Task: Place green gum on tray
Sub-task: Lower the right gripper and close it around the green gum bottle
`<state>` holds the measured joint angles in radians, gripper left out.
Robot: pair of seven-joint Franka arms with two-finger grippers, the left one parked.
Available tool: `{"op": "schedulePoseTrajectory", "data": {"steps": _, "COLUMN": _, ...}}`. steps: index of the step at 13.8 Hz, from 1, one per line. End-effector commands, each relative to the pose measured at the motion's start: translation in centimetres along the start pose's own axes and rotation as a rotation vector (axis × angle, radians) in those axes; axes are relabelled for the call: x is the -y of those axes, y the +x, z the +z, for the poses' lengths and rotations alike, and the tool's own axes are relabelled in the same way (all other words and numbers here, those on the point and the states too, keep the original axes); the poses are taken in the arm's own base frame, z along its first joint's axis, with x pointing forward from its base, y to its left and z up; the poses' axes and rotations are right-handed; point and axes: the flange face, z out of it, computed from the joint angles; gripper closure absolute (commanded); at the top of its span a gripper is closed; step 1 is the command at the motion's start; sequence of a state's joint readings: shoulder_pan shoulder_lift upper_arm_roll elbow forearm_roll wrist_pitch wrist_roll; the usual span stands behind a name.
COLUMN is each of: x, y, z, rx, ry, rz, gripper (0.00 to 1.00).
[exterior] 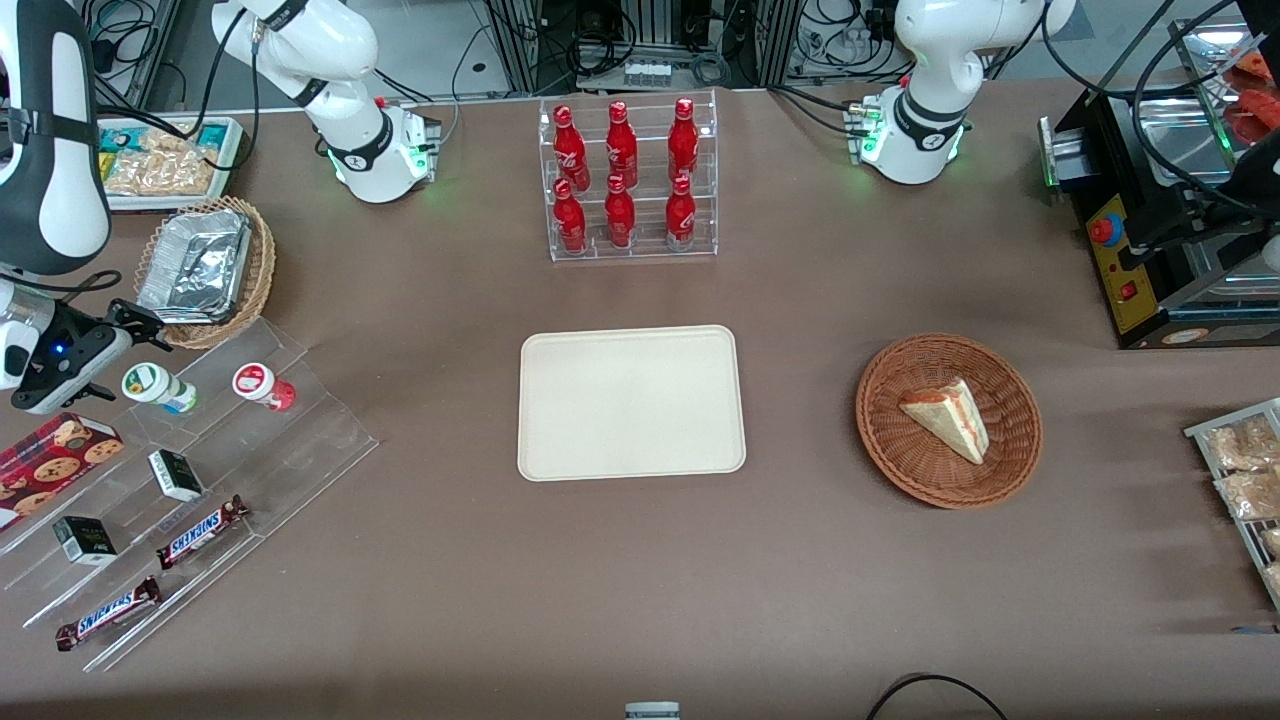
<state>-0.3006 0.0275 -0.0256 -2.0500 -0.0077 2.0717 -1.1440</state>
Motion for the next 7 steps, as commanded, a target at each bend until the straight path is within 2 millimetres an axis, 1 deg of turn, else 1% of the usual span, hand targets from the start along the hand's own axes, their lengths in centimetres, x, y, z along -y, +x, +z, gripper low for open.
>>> {"op": "schedulePoseTrajectory", "data": {"steps": 1, "x": -0.7, "y": -0.8, "z": 1.1, "rx": 0.003, "ry": -0.032, "rz": -0.028, "gripper": 0.0}}
{"op": "schedulePoseTrajectory", "data": {"steps": 4, "x": -1.2, "y": -1.2, "z": 1.8, "rx": 0.003, "ry": -0.036, "rz": -0.023, "gripper": 0.0}}
{"op": "schedulePoseTrajectory", "data": {"steps": 7, "x": -1.1, "y": -1.3, "z": 2.8, "rx": 0.001, "ry": -0.04, "rz": -0.024, "gripper": 0.0}}
